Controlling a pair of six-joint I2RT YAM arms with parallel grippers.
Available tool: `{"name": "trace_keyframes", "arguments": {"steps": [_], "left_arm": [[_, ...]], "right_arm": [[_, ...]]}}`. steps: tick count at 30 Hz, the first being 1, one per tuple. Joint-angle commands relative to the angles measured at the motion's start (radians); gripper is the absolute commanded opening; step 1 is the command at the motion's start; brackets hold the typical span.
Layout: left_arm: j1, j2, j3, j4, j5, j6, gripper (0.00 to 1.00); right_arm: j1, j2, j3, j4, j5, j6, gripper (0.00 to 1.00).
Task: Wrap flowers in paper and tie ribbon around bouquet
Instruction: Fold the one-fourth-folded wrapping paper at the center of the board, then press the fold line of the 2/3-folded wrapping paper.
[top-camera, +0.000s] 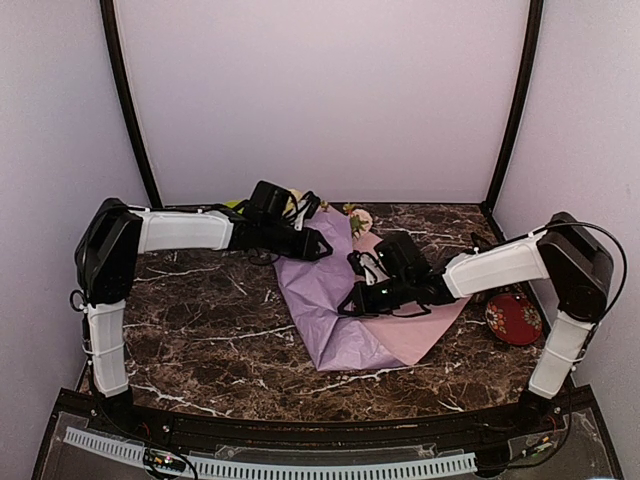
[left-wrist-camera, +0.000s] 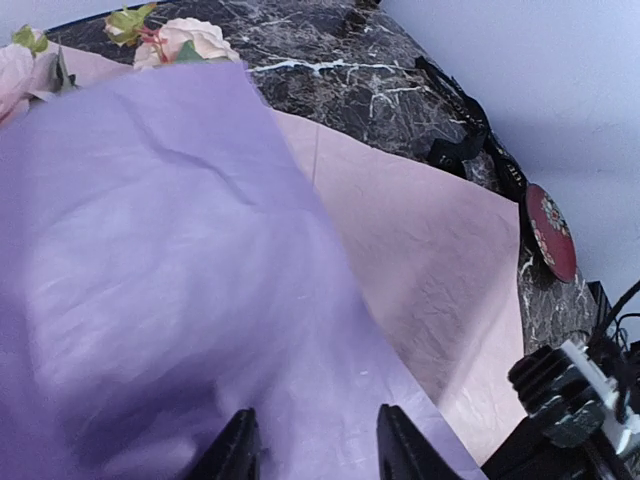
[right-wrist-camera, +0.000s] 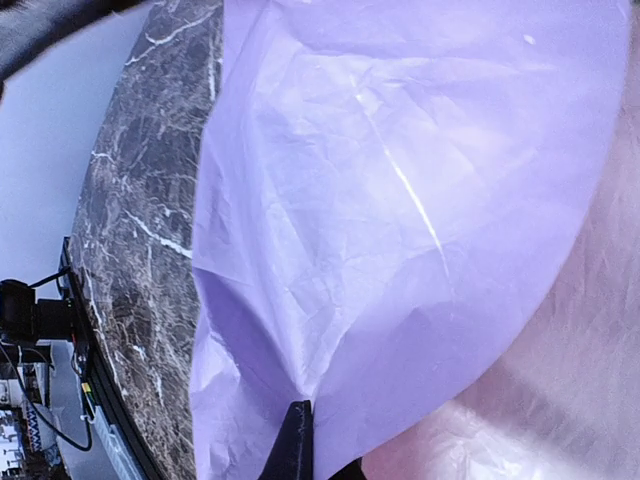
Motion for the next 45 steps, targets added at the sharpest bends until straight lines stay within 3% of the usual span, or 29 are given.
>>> {"name": "trace_keyframes", "arguments": {"steps": [1, 4, 7, 11, 21, 26, 37, 45], "left_arm": [[-0.037, -0.077, 0.042, -0.085, -0.107, 0.133, 0.43], [-0.110, -0.164, -0.030, -0.086, -0.200, 0.282, 0.42], [-0.194, -0.256, -0.148, -0.075, -0.187, 0.451, 0.33], [-0.304, -0.334, -0.323, -0.010, -0.183, 0.636, 0.30], [-0.418, -0.109, -0.262, 0.003, -0.400, 0.780, 0.29], [-0.445, -0.066, -0.279, -0.002, -0.395, 0.806, 0.25], [-0.471, -0.060, -0.322, -0.022, -0.418, 0.789, 0.31], [-0.460, -0.214, -0.352, 0.018, -0.226, 0.712, 0.39]], "right_arm": [[-0.010, -0.022, -0.049, 0.043, 0.046, 0.029, 0.00], [-0.014, -0.025, -0.062, 0.060, 0.064, 0.035, 0.00], [-0.024, -0.025, -0.066, 0.069, 0.054, 0.025, 0.00], [-0.048, -0.038, -0.090, 0.099, 0.019, 0.017, 0.00], [-0.072, -0.032, -0.084, 0.118, -0.069, -0.027, 0.00], [-0.077, -0.049, -0.104, 0.119, -0.063, -0.017, 0.00], [-0.100, -0.063, -0.098, 0.020, 0.023, -0.029, 0.00], [-0.101, -0.016, -0.163, 0.056, 0.041, 0.009, 0.00]]}}
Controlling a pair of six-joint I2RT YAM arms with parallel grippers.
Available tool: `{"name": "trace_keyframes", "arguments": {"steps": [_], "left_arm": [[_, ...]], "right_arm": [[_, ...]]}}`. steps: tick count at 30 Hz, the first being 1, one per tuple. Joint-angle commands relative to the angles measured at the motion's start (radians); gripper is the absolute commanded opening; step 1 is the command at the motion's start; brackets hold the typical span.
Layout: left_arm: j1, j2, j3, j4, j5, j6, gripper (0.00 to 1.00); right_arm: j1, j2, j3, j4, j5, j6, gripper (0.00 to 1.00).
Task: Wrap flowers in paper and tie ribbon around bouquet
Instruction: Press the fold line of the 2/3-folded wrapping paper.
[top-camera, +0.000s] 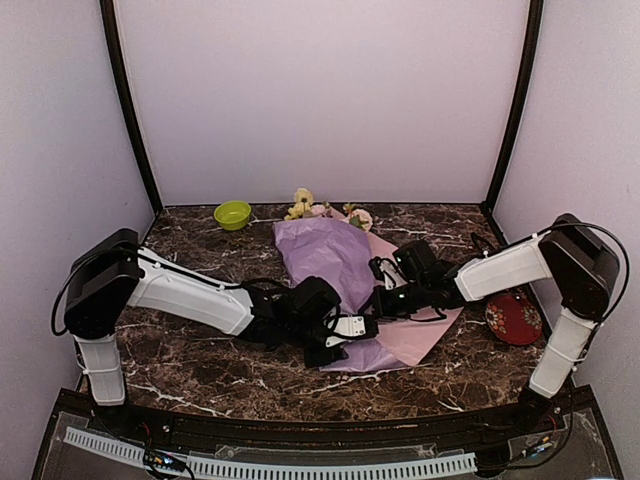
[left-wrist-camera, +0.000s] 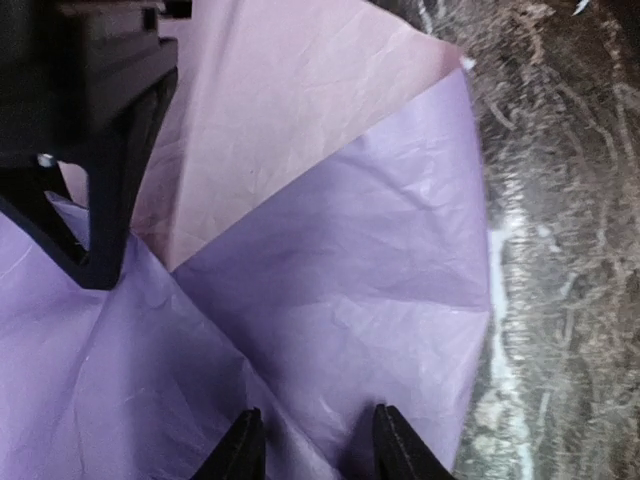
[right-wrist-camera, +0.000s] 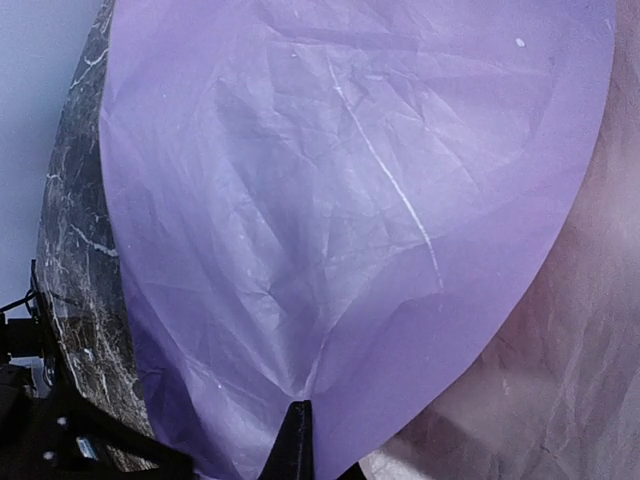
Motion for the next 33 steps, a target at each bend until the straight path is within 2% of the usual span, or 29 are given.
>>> {"name": "trace_keyframes", "arguments": {"steps": [1, 5, 9, 21, 31, 33], "left_arm": [[0.017, -0.138, -0.018, -0.001, 0.161, -0.066, 0.39], [0.130, -0.183, -0.026, 0.034, 0.274, -0.196, 0.38], [0.208, -0.164, -0.011, 0.051, 0.227, -0.261, 0.34], [0.189, 0.000, 0.009, -0.070, 0.128, -0.169, 0.32], [0.187, 0.021, -0.054, -0.123, 0.139, -0.145, 0.30], [0.187, 0.023, -0.064, -0.120, 0.145, -0.144, 0.29]], "right_arm": [[-0.007, 0.010, -0.040, 0.028, 0.033, 0.020, 0.00], [-0.007, 0.034, -0.043, 0.038, 0.029, 0.021, 0.00], [-0.006, 0.042, -0.052, 0.050, 0.031, 0.027, 0.00], [-0.006, 0.017, -0.072, 0.059, 0.028, 0.052, 0.00], [-0.023, 0.011, -0.096, 0.017, 0.071, 0.048, 0.00], [-0.040, 0.003, -0.099, -0.012, 0.082, 0.040, 0.09]]}}
